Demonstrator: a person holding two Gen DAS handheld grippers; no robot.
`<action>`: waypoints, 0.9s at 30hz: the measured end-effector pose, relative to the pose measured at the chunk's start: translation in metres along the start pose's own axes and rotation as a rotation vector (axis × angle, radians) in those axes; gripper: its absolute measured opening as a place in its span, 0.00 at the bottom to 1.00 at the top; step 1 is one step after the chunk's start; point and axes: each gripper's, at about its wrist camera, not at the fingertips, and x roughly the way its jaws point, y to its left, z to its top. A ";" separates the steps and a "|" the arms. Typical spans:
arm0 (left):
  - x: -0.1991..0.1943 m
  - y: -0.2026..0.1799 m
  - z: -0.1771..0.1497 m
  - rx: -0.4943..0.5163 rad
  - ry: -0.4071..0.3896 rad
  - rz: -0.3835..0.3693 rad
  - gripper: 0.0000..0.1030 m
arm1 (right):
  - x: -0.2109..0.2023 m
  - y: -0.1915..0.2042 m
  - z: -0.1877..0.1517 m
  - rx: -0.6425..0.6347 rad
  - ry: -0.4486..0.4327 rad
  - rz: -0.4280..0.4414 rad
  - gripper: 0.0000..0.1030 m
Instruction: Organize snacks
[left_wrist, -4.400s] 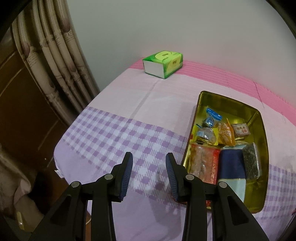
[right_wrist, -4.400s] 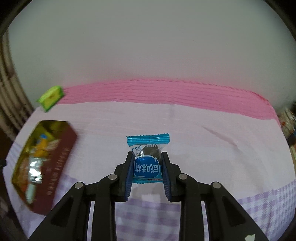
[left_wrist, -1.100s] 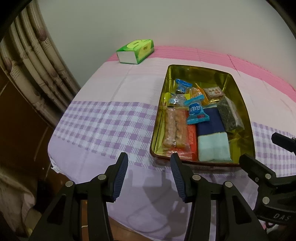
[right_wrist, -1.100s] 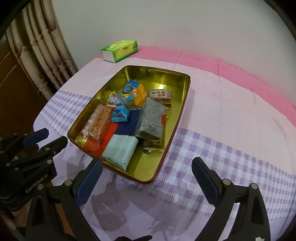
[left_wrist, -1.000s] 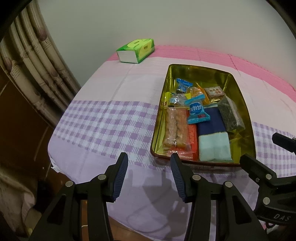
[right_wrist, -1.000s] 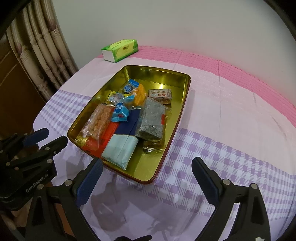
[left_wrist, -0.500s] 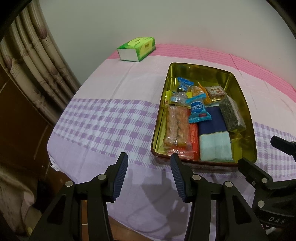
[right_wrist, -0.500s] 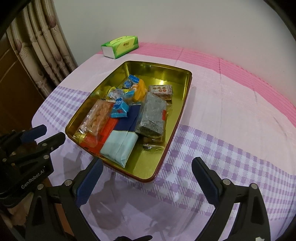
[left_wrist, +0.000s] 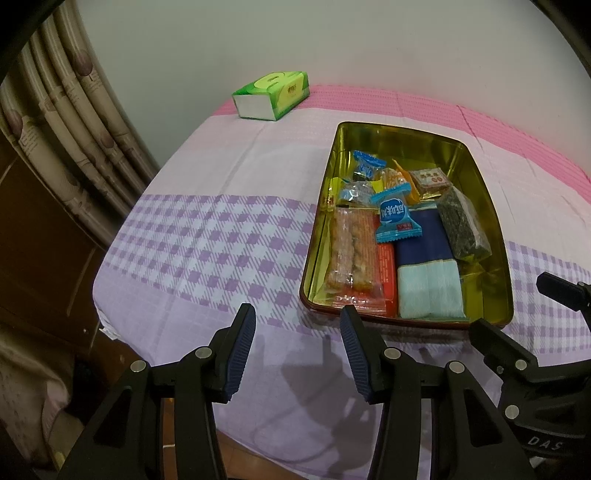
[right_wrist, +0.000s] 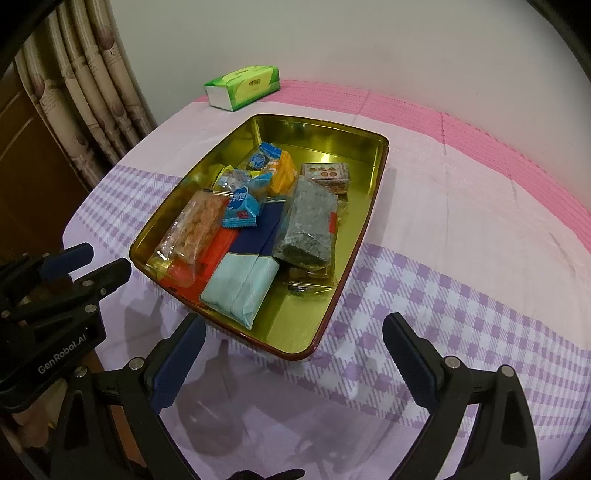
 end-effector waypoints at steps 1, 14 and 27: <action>0.000 0.000 0.001 0.001 0.001 0.000 0.48 | 0.000 0.001 0.000 0.000 0.000 -0.002 0.93; 0.000 0.000 0.000 -0.002 0.005 0.001 0.48 | 0.001 0.002 -0.002 -0.007 0.005 0.001 0.93; 0.001 0.003 0.002 -0.015 0.000 0.004 0.48 | 0.003 0.000 -0.004 -0.005 0.010 0.001 0.93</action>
